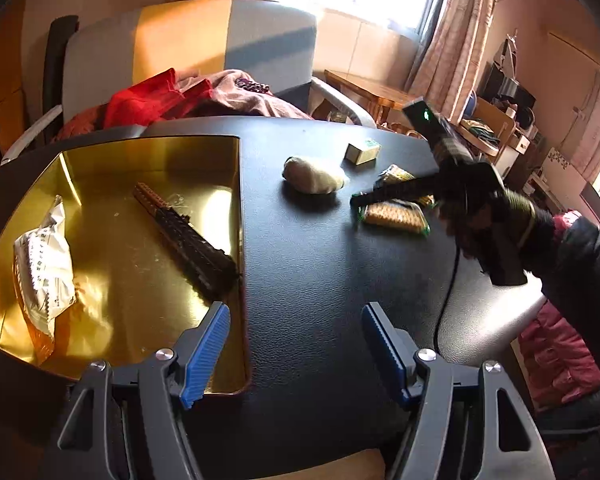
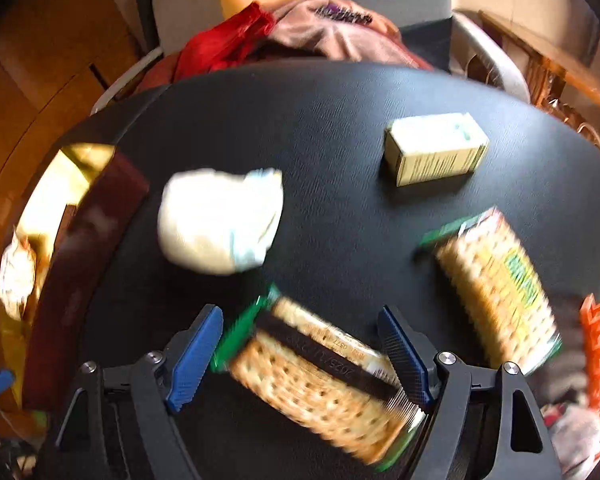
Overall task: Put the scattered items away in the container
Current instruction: 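Move the right gripper to the cracker pack and grasp it, then grasp the white cloth bundle with the left gripper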
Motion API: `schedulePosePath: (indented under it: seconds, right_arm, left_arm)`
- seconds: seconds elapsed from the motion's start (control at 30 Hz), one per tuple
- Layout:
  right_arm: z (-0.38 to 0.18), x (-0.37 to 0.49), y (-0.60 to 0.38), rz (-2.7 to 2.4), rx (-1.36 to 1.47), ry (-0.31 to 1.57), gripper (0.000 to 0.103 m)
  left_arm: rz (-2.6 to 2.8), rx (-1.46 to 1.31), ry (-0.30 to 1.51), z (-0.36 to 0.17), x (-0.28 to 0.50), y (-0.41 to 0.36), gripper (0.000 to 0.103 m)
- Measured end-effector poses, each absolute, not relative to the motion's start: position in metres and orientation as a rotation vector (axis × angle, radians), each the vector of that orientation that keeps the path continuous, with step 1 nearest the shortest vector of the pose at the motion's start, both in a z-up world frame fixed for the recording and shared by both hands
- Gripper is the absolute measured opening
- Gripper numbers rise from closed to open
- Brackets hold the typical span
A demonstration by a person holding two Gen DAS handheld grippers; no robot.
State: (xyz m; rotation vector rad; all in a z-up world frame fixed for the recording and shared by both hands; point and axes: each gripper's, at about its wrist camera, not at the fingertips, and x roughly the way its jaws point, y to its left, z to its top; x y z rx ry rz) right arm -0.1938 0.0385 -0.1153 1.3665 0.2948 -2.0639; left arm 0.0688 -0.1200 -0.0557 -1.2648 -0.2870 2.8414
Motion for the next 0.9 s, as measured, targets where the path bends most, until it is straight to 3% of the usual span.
schedulePosePath:
  seconds: [0.23,0.37,0.47,0.6,0.9]
  right_arm:
    - [-0.108,-0.129,0.075,-2.144,1.305,0.214,0.082]
    - [-0.101,-0.086,0.110,-2.256,1.253,0.112,0.083]
    - [-0.102,-0.064,0.128,-2.295,1.252,0.032,0.084]
    - [-0.096,-0.055,0.133,-2.327,1.218,0.042,0.084]
    - [-0.077,-0.068,0.139,-2.367,1.136,-0.037,0.084]
  left_arm:
    - [2.815,-1.198,-0.265,-0.031,0.047,-0.111,0.070]
    - [2.800,-1.145,-0.169,-0.011,0.009,-0.098,0.070]
    - [2.750,-1.123,0.030,-0.005,-0.026,-0.082,0.070]
    - [2.640,-1.167,0.184,-0.009,-0.074,-0.072,0.070]
    - [2.382,-1.405,0.338,-0.050,-0.162,-0.074,0.070]
